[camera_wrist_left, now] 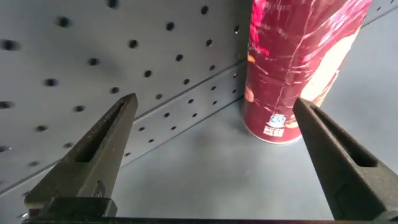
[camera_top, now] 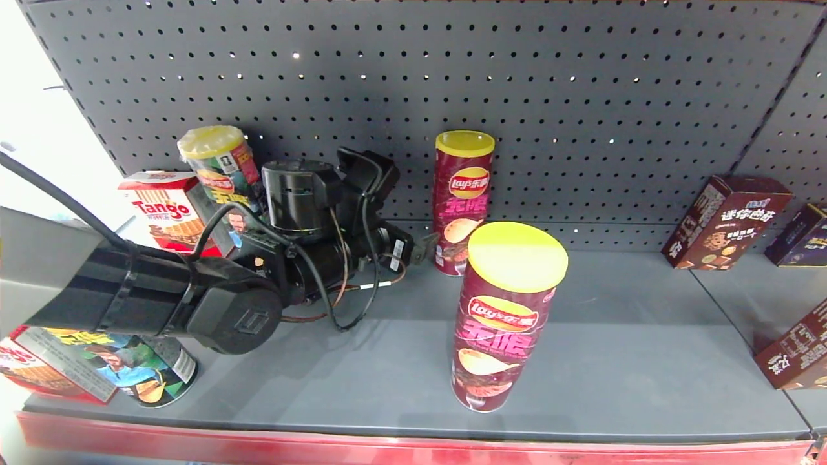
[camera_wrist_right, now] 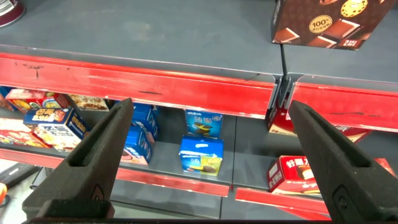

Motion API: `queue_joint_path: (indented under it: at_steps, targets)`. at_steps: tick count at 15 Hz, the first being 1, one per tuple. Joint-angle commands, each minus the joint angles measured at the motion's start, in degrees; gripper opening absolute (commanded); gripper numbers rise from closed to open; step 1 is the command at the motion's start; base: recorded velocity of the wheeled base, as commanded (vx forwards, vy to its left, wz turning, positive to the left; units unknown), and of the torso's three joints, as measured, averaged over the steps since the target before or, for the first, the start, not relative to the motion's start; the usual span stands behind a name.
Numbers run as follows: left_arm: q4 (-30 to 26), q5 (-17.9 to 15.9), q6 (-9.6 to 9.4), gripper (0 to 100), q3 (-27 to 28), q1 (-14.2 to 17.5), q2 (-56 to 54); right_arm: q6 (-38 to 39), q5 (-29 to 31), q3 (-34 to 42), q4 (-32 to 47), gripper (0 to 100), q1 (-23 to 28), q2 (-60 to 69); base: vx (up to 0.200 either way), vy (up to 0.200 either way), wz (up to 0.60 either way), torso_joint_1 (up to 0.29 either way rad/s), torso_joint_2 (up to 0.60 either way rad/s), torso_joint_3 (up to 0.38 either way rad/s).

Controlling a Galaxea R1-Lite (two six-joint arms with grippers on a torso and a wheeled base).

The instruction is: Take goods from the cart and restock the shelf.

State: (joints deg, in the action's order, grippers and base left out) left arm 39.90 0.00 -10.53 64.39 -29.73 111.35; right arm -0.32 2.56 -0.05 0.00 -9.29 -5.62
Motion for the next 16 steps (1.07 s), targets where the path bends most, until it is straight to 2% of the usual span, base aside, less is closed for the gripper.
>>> queue_joint_path:
  at_steps: [1, 7, 11, 12, 13, 14, 15, 16]
  targets:
    - [-0.09, 0.97, 0.07, 100, -0.49, -0.33, -2.72, -0.03, -0.01, -0.04, 0.00, 100, -0.03, -0.01, 0.000, 0.000, 0.00, 0.000, 0.00, 0.000]
    - [-0.96, 1.58, -0.10, 100, -1.20, -1.91, -11.77, -0.03, -0.01, -0.04, 0.00, 100, -0.03, -0.09, 0.000, 0.000, 0.00, 0.000, 0.00, 0.000]
    - [-5.18, 2.64, -0.10, 100, -5.24, -5.16, -21.70, -0.03, -0.01, 0.05, 0.00, 100, -0.03, -0.09, 0.000, 0.000, 0.00, 0.000, 0.00, 0.000]
    - [-5.53, 2.64, -0.19, 100, -6.30, -5.16, -23.28, -0.03, -0.01, 0.05, 0.00, 100, -0.03, -0.01, 0.000, 0.000, 0.00, 0.000, 0.00, 0.000]
    - [-5.53, 2.81, -1.07, 100, -8.23, -5.16, -25.66, -0.03, -0.01, 0.05, 0.00, 100, -0.03, -0.09, 0.000, 0.000, 0.00, 0.000, 0.00, 0.000]
    - [-5.53, 3.25, -3.00, 100, -9.55, -5.25, -27.76, -0.03, -0.01, 0.05, 0.00, 100, -0.03, -0.01, 0.000, 0.000, 0.00, 0.000, 0.00, 0.000]
    - [-5.53, 3.16, -3.71, 100, -10.60, -5.42, -29.87, -0.03, -0.01, 0.05, 0.00, 100, -0.03, -0.01, 0.000, 0.000, 0.00, 0.000, 0.00, 0.000]
    - [-5.27, 3.43, -3.62, 100, -12.10, -6.21, -32.16, -0.03, -0.01, -0.04, 0.00, 100, -0.03, -0.09, 0.000, 0.000, 0.00, 0.000, 0.00, 0.000]
